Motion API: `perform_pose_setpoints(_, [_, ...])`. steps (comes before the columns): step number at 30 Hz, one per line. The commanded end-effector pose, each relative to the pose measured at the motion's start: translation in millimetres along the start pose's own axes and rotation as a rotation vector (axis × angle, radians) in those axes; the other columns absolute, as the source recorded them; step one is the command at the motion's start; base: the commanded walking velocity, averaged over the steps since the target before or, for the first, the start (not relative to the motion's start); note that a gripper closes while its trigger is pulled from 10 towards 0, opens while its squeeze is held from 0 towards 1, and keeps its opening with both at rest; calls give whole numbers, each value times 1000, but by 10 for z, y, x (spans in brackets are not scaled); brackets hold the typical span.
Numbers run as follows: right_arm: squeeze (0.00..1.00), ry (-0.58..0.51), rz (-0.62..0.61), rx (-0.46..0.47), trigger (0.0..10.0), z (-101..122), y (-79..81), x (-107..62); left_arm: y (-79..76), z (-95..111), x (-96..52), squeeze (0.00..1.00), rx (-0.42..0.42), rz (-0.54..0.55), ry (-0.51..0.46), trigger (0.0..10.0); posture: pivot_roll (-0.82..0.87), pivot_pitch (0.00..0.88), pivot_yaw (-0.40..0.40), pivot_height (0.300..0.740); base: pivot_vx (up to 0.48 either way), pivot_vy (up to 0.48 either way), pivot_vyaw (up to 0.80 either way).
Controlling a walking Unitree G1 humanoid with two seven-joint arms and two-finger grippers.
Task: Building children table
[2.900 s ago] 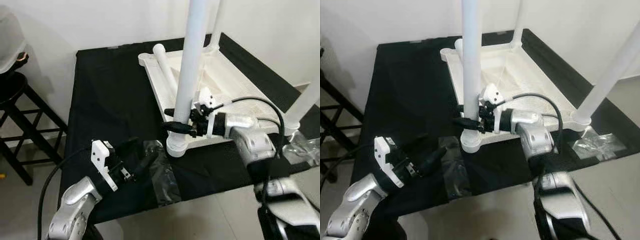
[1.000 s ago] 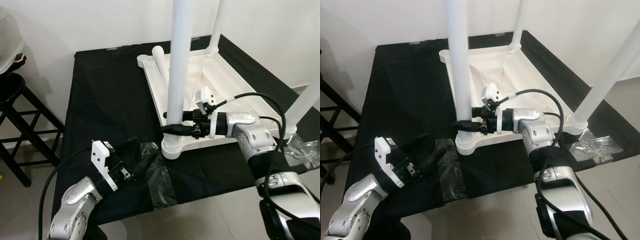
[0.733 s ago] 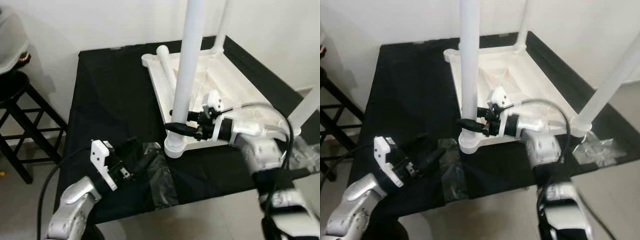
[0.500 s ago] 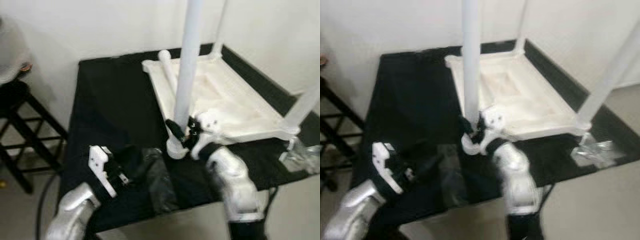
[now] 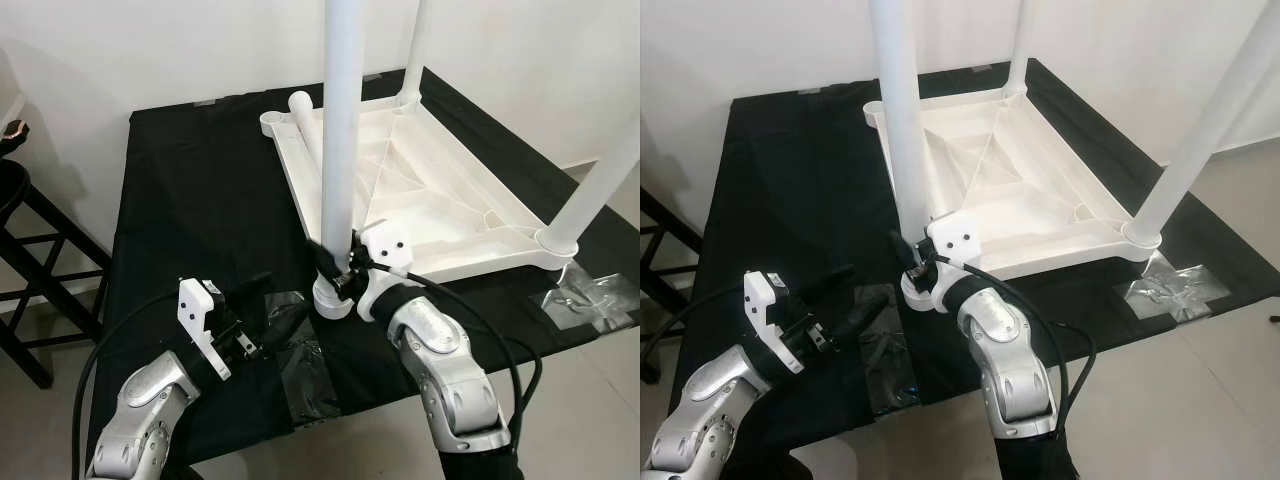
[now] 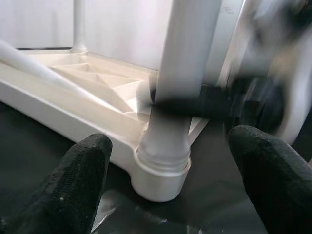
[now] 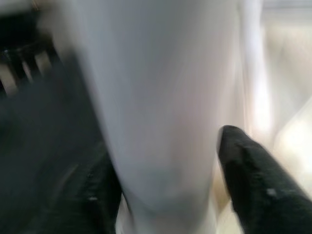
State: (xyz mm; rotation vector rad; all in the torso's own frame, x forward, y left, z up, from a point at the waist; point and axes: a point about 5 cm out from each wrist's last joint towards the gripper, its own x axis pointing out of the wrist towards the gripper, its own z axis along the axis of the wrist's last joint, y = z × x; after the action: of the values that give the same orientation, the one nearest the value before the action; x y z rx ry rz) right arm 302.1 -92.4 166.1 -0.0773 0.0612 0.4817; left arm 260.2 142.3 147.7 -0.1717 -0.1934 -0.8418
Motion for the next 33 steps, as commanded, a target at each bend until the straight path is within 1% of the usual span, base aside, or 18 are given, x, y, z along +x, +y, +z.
perform_pose_setpoints(1, [1000, -18, 10, 6, 10000, 76, -118, 26, -1, -24, -28, 0, -6, 1, 16, 10000, -65, 183, 23, 740, 0, 0, 0])
perform_pose_setpoints(4, [1000, -37, 28, 2, 10000, 127, -151, 42, -4, -25, -26, 0, -6, -1, 16, 10000, -65, 183, 23, 740, 0, 0, 0])
perform_pose_setpoints(6, [1000, -89, 147, -31, 10000, 301, -252, 94, -11, -26, -25, 0, -5, -1, 14, 10000, -66, 177, 14, 740, 0, 0, 0])
perform_pose_setpoints(7, [275, -99, 234, -71, 10000, 374, -292, 109, -19, -25, -38, 0, 4, -2, 14, 10000, -65, 168, 9, 740, 0, 0, 0])
perform_pose_setpoints(8, [275, -102, 291, -99, 10000, 420, -321, 113, -25, -25, -46, 0, 10, -2, 14, 10000, -64, 164, 7, 740, 0, 0, 0])
perform_pose_setpoints(9, [275, -102, 291, -99, 10000, 420, -321, 113, -25, -25, -46, 0, 10, -2, 14, 10000, -64, 164, 7, 740, 0, 0, 0])
perform_pose_setpoints(10, [0, -94, 352, -150, 10000, 448, -347, 103, -31, -21, -67, 0, 20, 1, 13, 10000, -61, 163, -2, 740, 0, 0, 0])
perform_pose_setpoints(11, [0, -77, 432, -184, 10000, 452, -367, 79, -42, -20, -99, 0, 36, 7, 12, 10000, -59, 159, -4, 740, 0, 0, 0])
perform_pose_setpoints(12, [0, -77, 432, -184, 10000, 452, -367, 79, -42, -20, -99, 0, 36, 7, 12, 10000, -59, 159, -4, 740, 0, 0, 0])
perform_pose_setpoints(13, [0, -50, 529, -237, 10000, 451, -401, 43, -57, -20, -144, 0, 53, 21, 11, 10000, -58, 158, -5, 740, 0, 0, 0])
perform_pose_setpoints(15, [0, -29, 584, -252, 10000, 438, -421, 25, -66, -25, -169, 0, 61, 30, 13, 10000, -56, 157, -8, 740, 0, 0, 0])
perform_pose_setpoints(17, [0, 0, 649, -251, 10000, 449, -540, 30, -90, -54, -235, 0, 73, 48, 22, 10000, -53, 154, -7, 740, 0, 0, 0])
perform_pose_setpoints(22, [0, -9, 623, -235, 10000, 538, -761, 109, -114, -66, -262, 0, 92, 79, 14, 10000, -41, 148, -14, 740, 0, 0, 0])
perform_pose_setpoints(23, [0, -20, 610, -219, 3294, 567, -814, 130, -124, -68, -264, 0, 99, 82, 15, 10000, -41, 148, -13, 740, 0, 0, 0])
perform_pose_setpoints(24, [0, -20, 610, -219, 3294, 567, -814, 130, -124, -68, -264, 0, 99, 82, 15, 10000, -41, 148, -13, 740, 0, 0, 0])
perform_pose_setpoints(25, [0, -26, 600, -196, 0, 577, -873, 151, -138, -70, -270, 0, 103, 86, 16, 10000, -39, 146, -8, 740, 0, 0, 0])
perform_pose_setpoints(29, [0, 1, 581, -181, 0, 500, -979, 166, -194, -81, -300, 0, 116, 84, 29, 10000, -37, 143, -5, 740, 0, 0, 0])
perform_pose_setpoints(33, [0, 8, 577, -151, 0, 361, -987, 126, -211, -91, -311, 0, 133, 88, 39, 10000, -37, 138, -3, 740, 0, 0, 0])
